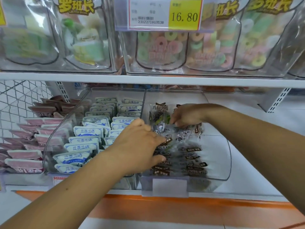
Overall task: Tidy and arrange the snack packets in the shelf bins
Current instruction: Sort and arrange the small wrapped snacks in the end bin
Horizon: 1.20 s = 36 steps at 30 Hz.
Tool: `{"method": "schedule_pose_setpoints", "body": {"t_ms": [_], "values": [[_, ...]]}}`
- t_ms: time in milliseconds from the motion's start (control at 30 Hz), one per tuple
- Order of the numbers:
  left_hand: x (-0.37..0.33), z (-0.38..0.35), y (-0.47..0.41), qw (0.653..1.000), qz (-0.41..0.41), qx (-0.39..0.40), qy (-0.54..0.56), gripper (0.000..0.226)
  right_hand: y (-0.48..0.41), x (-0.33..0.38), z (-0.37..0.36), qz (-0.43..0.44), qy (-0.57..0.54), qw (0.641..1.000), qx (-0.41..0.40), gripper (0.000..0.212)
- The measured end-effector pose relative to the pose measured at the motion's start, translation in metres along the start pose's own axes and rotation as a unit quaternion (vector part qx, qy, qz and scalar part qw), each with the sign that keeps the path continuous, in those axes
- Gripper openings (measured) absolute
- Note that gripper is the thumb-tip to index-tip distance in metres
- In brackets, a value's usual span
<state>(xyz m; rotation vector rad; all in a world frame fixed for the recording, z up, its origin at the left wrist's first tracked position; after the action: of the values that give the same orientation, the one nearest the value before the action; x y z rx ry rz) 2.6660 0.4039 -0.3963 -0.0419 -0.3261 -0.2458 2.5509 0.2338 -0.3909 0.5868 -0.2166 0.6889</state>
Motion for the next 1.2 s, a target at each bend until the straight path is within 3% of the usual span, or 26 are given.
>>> {"method": "schedule_pose_setpoints", "body": {"t_ms": [167,300,433,567,767,967,1133,1200], "values": [[-0.005,0.008,-0.014,1.0,0.026,0.01,0.008,0.064,-0.018,0.01,-0.013,-0.048,0.04,0.997,0.034,0.048],[-0.009,-0.001,-0.042,0.999,0.043,0.012,0.007,0.039,-0.023,0.014,-0.015,-0.044,0.073,0.996,0.032,0.053],[0.005,-0.007,-0.048,0.999,0.028,0.026,0.035,0.05,-0.028,0.01,-0.019,-0.039,0.086,0.995,0.007,0.048],[0.012,0.0,-0.043,0.996,0.009,0.005,0.09,0.049,-0.026,0.0,-0.016,-0.018,0.023,1.0,0.005,0.018],[0.019,0.0,-0.046,0.99,0.022,0.041,0.135,0.051,-0.002,-0.008,-0.001,0.003,-0.103,0.993,-0.05,0.024],[0.015,0.0,-0.05,0.996,0.013,0.071,0.055,0.064,0.002,-0.02,0.005,0.018,-0.174,0.982,-0.075,0.013],[0.018,-0.005,-0.038,0.99,0.034,-0.002,0.136,0.044,0.007,-0.02,0.004,0.037,-0.204,0.975,-0.079,0.03],[0.019,-0.004,-0.035,0.993,0.036,-0.026,0.108,0.048,0.009,-0.017,0.003,0.044,-0.225,0.97,-0.081,0.036]]}}
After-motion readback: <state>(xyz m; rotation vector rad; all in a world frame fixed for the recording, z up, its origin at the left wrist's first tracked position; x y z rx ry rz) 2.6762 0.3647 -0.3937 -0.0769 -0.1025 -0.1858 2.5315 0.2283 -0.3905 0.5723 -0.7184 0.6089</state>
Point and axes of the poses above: each hand's wrist, its own y-axis away from the middle knuckle, its own z-axis out of the back of the hand, x = y × z, the point moved 2 cm from there along -y, towards the middle knuckle, and after that the axes turned 4 degrees about -y, right-handed, at the moved point
